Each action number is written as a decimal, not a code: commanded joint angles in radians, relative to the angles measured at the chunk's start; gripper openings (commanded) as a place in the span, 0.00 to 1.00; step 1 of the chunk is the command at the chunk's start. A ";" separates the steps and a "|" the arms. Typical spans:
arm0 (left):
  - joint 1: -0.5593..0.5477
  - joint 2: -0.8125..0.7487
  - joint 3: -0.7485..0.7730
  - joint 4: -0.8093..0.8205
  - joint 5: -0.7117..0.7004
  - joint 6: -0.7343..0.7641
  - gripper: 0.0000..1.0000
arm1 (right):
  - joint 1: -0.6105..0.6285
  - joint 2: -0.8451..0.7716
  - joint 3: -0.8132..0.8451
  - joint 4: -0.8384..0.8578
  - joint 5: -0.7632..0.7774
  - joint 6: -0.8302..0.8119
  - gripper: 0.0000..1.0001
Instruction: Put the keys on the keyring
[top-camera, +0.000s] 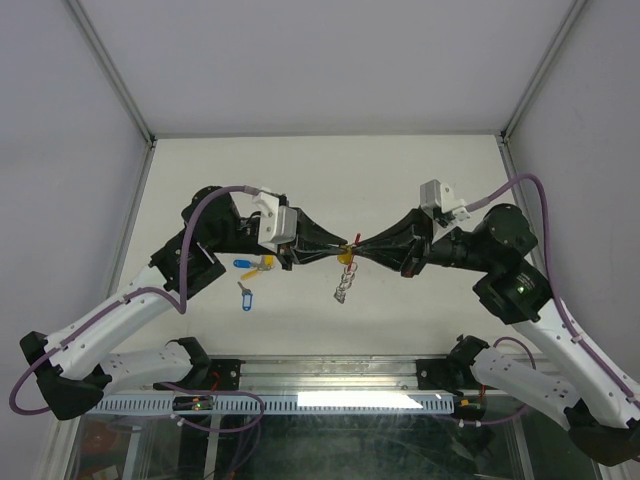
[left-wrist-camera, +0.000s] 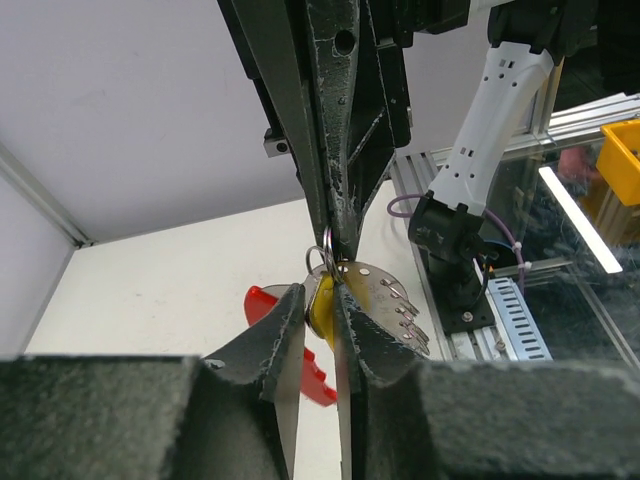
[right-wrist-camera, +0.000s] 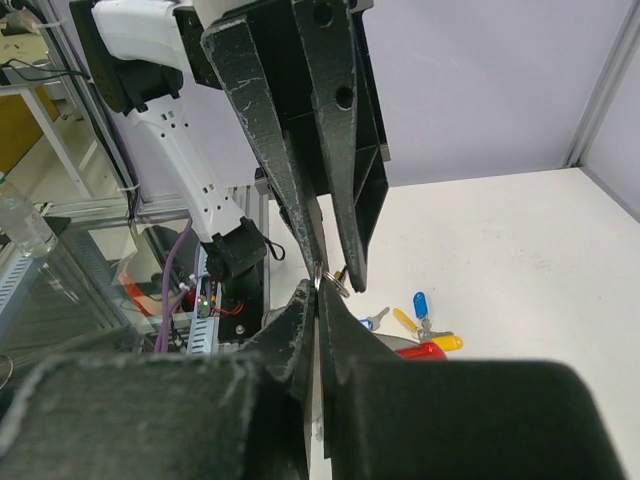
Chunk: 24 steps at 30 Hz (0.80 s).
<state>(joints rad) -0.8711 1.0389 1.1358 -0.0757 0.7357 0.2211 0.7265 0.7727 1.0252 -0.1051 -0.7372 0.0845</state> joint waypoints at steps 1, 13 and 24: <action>-0.005 -0.021 -0.002 0.067 0.014 -0.009 0.13 | 0.002 -0.023 -0.021 0.149 0.041 0.064 0.00; -0.005 -0.029 -0.015 0.067 -0.004 -0.005 0.00 | 0.002 -0.057 -0.049 0.191 0.103 0.092 0.00; -0.006 -0.031 -0.012 0.053 -0.014 0.000 0.00 | 0.002 -0.072 -0.068 0.248 0.143 0.123 0.00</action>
<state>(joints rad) -0.8711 1.0264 1.1198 -0.0559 0.7326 0.2169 0.7265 0.7197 0.9615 0.0185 -0.6319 0.1745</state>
